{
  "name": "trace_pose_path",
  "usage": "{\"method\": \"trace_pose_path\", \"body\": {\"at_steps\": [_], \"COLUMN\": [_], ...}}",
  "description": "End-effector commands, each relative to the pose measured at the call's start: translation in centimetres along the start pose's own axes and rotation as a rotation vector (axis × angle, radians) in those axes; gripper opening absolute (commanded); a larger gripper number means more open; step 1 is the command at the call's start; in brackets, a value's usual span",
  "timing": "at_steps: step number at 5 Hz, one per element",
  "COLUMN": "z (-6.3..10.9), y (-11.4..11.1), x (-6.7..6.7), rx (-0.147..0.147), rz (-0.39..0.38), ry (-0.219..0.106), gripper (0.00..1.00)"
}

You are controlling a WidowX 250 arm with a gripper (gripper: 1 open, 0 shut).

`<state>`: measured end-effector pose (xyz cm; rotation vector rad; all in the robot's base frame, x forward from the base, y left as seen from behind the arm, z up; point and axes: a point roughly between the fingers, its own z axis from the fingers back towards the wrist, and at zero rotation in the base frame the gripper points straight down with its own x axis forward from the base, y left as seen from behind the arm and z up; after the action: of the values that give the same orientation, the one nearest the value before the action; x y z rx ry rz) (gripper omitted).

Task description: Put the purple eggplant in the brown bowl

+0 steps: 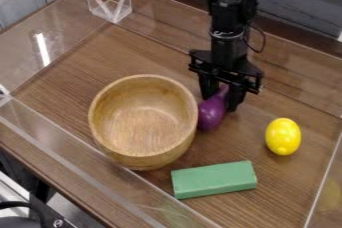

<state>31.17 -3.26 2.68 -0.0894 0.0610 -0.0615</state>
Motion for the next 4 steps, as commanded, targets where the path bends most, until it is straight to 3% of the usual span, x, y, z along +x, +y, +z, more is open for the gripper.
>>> {"method": "trace_pose_path", "body": {"at_steps": [1,4], "z": [2.5,2.9], "y": [0.0,0.3], "x": [0.0,-1.2], "rx": [-0.005,-0.016], "rz": [-0.001,0.005], "ry": [-0.063,-0.054], "gripper": [0.00,0.00]}}
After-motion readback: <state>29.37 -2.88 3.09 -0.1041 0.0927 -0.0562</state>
